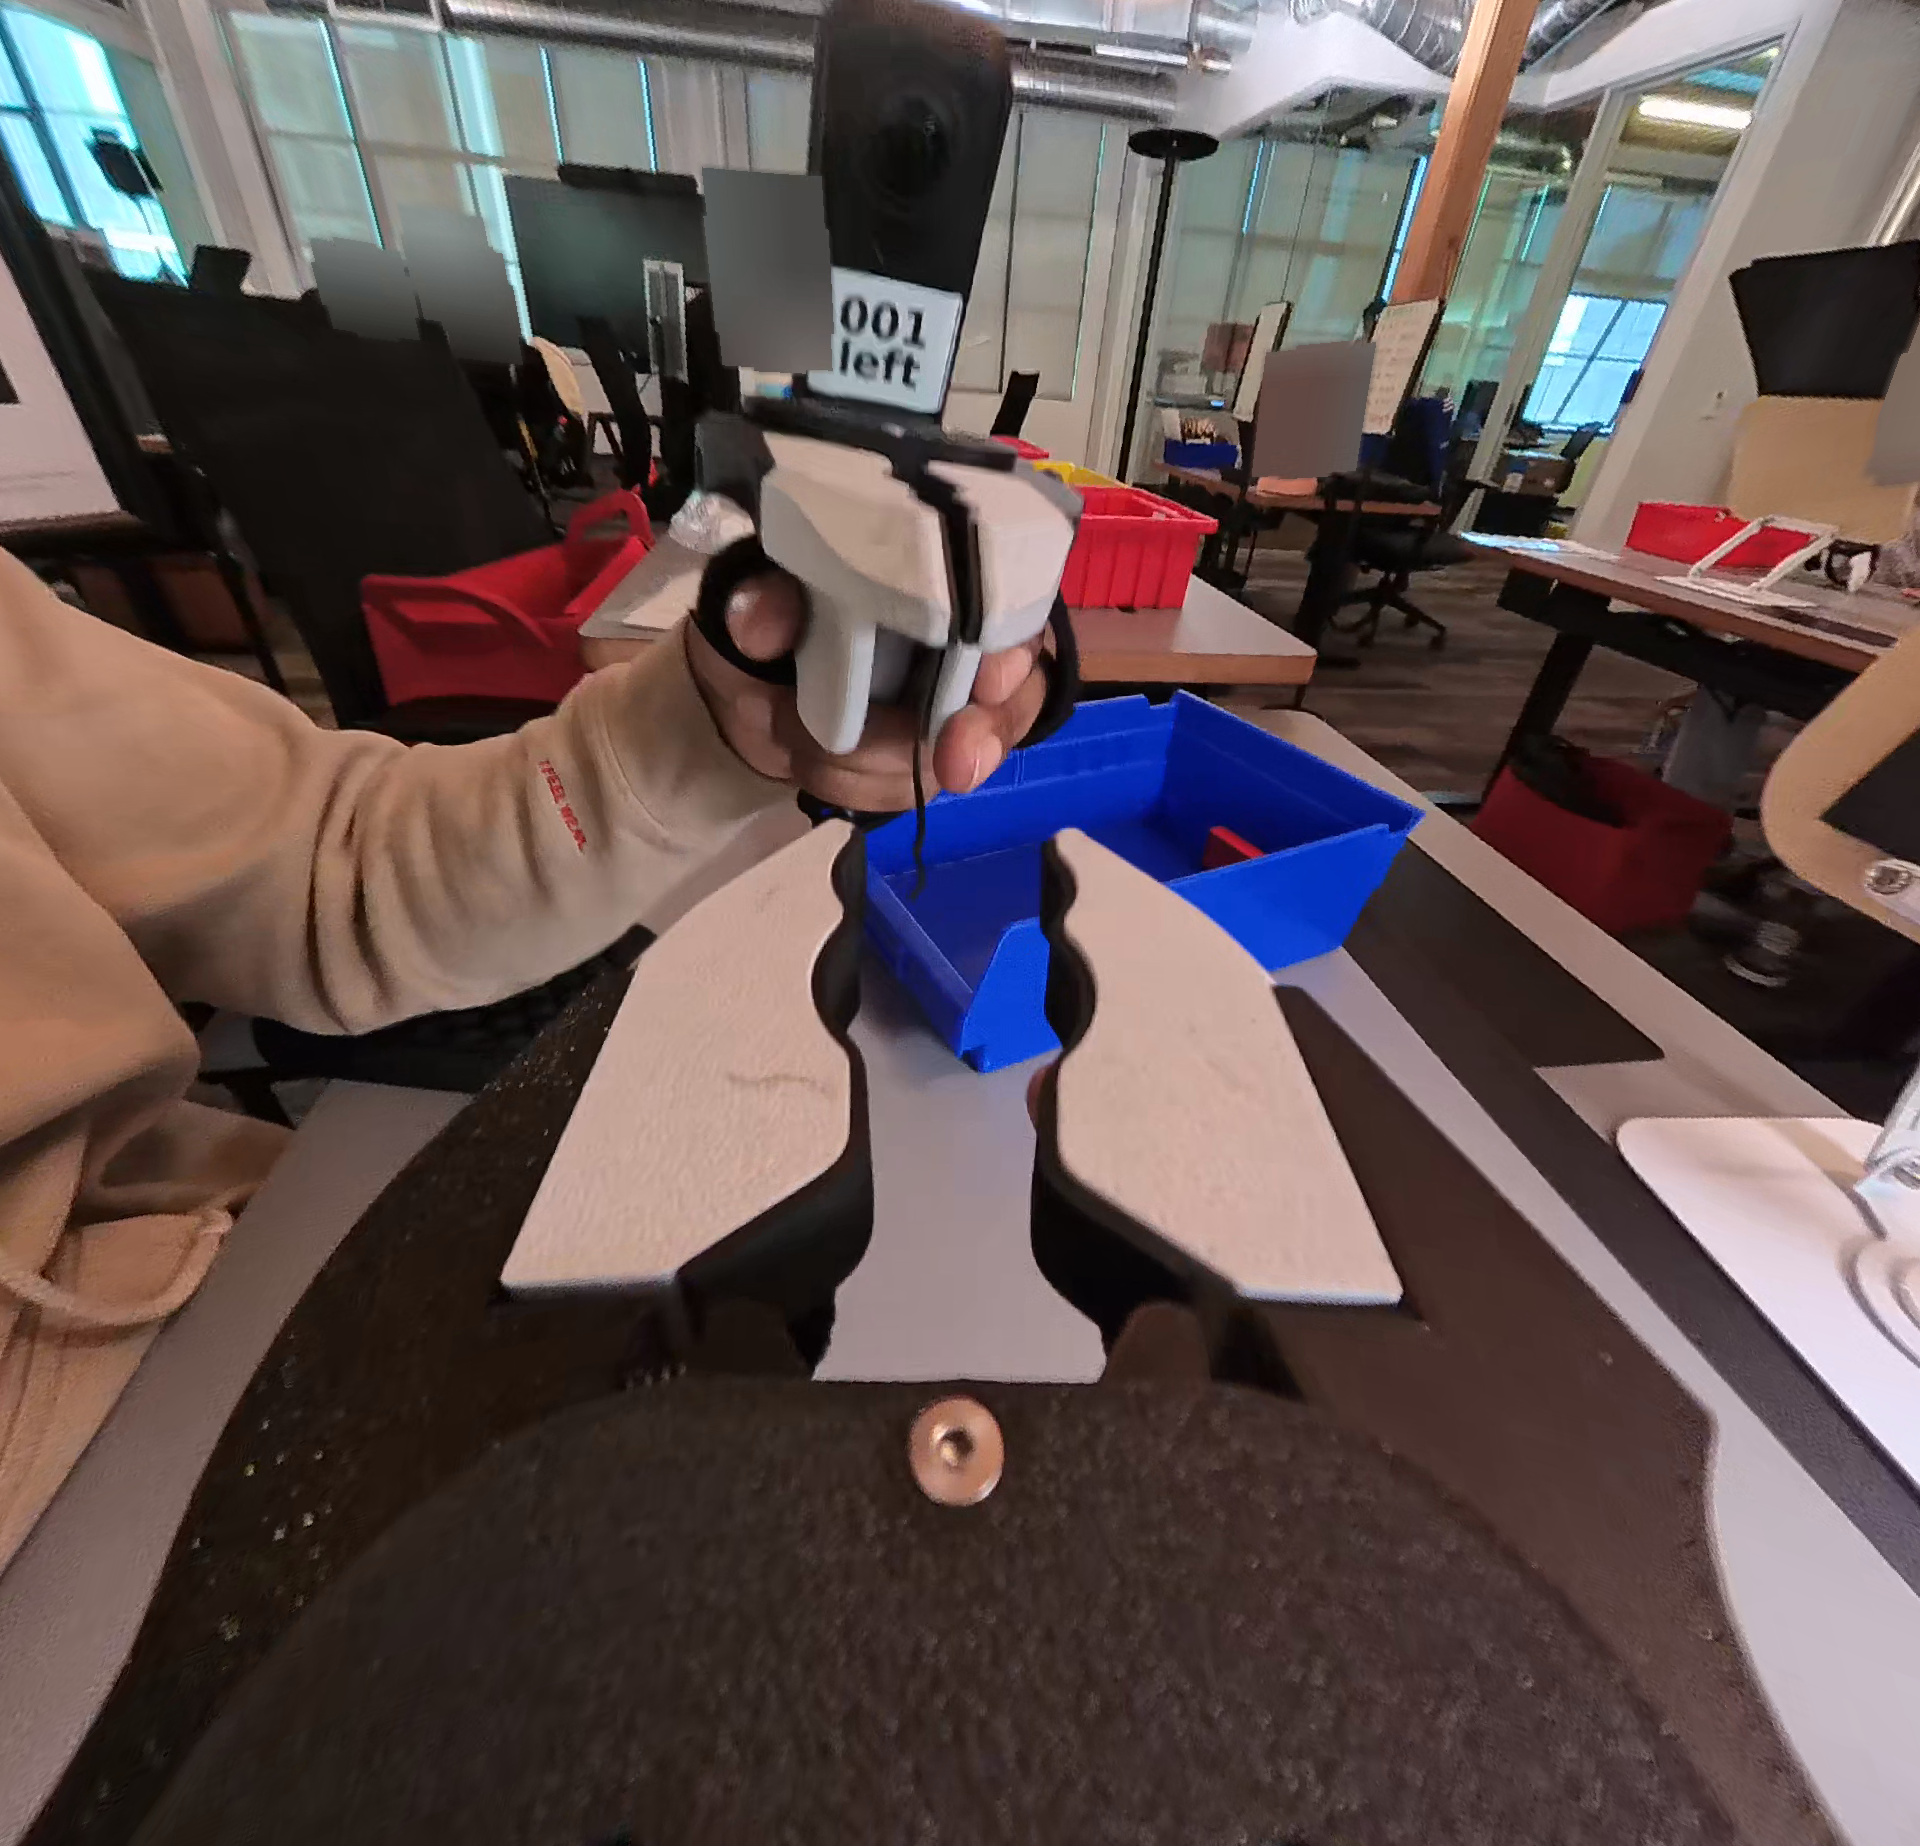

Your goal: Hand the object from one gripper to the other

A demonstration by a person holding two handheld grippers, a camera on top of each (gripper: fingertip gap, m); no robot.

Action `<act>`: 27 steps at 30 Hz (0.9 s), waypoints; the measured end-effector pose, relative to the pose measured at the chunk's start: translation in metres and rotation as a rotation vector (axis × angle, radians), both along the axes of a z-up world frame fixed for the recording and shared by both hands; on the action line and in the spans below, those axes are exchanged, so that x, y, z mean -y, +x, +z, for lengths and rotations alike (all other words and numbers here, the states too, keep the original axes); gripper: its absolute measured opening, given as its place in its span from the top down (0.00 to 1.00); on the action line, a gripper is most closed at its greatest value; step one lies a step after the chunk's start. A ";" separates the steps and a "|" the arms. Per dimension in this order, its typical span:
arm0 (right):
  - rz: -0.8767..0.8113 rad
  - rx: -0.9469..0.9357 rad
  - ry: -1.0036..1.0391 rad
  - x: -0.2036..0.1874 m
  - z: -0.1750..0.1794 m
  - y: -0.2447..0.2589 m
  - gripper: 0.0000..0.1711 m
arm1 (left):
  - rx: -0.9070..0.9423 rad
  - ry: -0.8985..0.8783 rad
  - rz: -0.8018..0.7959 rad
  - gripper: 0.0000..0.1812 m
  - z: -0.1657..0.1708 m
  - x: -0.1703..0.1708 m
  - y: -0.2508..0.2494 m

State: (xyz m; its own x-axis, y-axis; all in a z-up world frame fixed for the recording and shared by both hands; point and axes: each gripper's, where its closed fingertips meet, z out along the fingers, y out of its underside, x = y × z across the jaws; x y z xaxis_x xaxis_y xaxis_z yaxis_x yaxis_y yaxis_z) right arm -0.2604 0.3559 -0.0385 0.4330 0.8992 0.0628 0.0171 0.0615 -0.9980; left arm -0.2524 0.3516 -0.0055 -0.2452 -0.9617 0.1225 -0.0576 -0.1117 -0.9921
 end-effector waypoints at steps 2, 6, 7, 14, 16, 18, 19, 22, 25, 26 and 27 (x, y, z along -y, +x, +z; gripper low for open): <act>0.012 -0.038 -0.006 0.002 0.006 0.003 0.84 | -0.018 -0.009 -0.006 0.99 -0.005 0.000 0.003; 0.010 -0.048 -0.009 0.003 0.007 -0.001 0.96 | -0.037 -0.021 -0.026 0.99 -0.014 0.004 0.013; 0.013 -0.040 -0.006 0.003 0.007 -0.001 1.00 | -0.030 -0.024 -0.025 0.99 -0.014 0.004 0.014; 0.016 -0.139 -0.010 0.006 0.030 0.020 1.00 | -0.002 0.017 -0.018 0.88 -0.013 -0.001 0.006; 0.030 -0.155 -0.020 0.008 0.032 0.020 1.00 | -0.028 0.048 -0.020 0.88 -0.021 0.002 0.011; 0.043 -0.157 -0.031 0.009 0.030 0.016 1.00 | -0.057 0.073 -0.031 0.89 -0.029 0.008 0.018; 0.051 -0.155 -0.038 0.009 0.028 0.013 1.00 | -0.062 0.089 -0.034 0.92 -0.031 0.011 0.021; 0.059 -0.163 -0.053 0.009 0.027 0.009 1.00 | -0.063 0.123 -0.026 0.99 -0.033 0.013 0.024; 0.020 -0.185 -0.058 0.004 0.030 0.015 0.98 | -0.052 0.087 -0.034 1.00 -0.027 0.013 0.022; 0.002 -0.199 -0.052 0.002 0.033 0.020 0.93 | -0.038 0.073 -0.023 1.00 -0.024 0.010 0.021; 0.000 -0.216 -0.055 0.001 0.035 0.025 0.89 | -0.025 0.059 -0.014 1.00 -0.021 0.006 0.019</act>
